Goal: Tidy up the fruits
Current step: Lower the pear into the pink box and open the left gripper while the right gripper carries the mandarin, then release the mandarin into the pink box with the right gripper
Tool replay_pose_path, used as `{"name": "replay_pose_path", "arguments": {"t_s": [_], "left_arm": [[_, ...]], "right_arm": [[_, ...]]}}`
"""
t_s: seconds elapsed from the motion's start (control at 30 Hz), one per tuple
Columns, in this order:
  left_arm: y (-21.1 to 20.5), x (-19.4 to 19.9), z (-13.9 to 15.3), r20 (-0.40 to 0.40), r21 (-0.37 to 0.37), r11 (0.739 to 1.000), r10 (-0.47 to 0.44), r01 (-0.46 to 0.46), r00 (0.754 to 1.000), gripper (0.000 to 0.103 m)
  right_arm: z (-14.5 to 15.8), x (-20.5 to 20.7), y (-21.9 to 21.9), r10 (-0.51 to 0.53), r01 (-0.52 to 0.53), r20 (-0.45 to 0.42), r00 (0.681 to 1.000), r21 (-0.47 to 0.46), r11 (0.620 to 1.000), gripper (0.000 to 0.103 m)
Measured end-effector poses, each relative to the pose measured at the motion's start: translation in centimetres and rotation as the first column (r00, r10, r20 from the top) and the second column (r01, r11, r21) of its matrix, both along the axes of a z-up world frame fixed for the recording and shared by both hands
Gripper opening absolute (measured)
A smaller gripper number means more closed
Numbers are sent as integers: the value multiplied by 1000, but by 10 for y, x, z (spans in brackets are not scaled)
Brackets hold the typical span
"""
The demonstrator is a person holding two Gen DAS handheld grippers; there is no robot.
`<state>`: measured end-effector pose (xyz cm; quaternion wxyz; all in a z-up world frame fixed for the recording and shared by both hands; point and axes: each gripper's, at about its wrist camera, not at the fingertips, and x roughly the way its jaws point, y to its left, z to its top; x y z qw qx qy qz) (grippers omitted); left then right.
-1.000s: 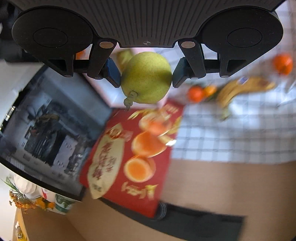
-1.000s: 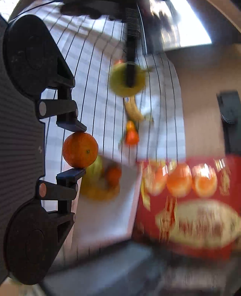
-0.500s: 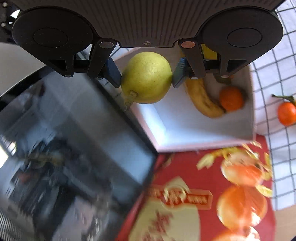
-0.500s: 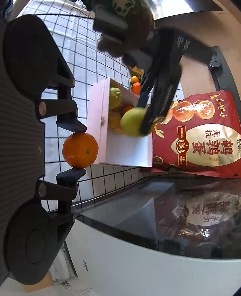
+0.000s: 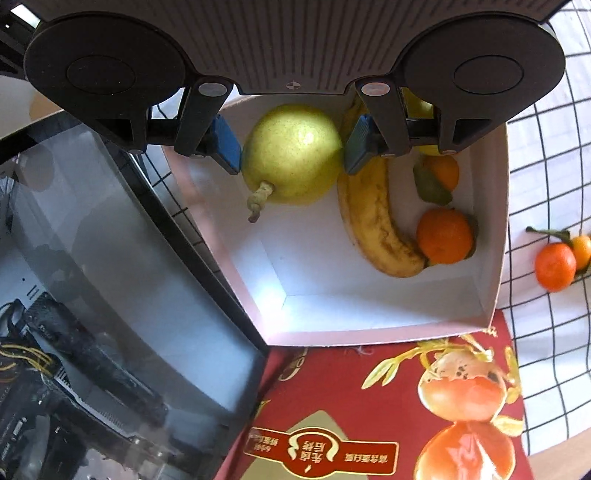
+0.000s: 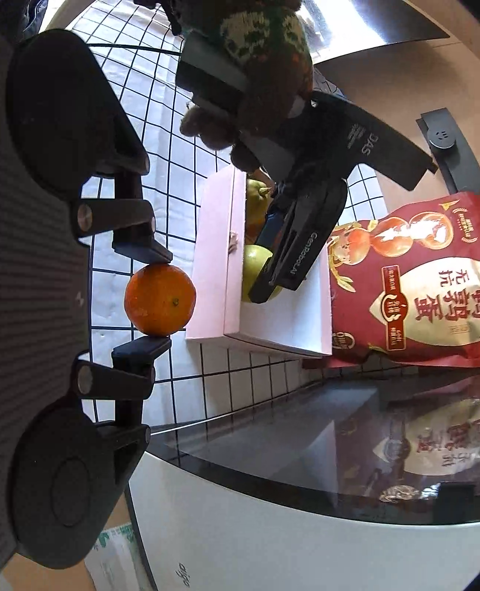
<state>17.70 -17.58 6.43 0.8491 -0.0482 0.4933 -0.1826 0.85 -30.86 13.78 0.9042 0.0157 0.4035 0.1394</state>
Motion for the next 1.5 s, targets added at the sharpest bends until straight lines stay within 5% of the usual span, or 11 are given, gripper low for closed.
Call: {"name": "replay_pose_path", "arguments": {"t_s": [0.33,0.7,1.0,1.23,1.5], "left_arm": [[-8,72,17,101,-184,980,99,-79,990,67],[-4,98,-25,59,-187,971,165,-152,985,67],[14,95,0,72,-223,965,161,-141,984,65],[76,53,39,126,-282,944,216,-173,968,65],[182,-65,47,140,-186,923,364,-336,921,65]], "right_arm": [[-5,2,-10,5,-4,-20,1000,21,1000,42],[-16,-8,-10,38,-38,-48,998,-5,999,42],[-15,0,-7,41,-42,-46,998,-21,999,42],[-3,14,2,56,-56,-6,998,-33,998,42],[38,75,28,85,-77,123,989,-71,995,42]]}}
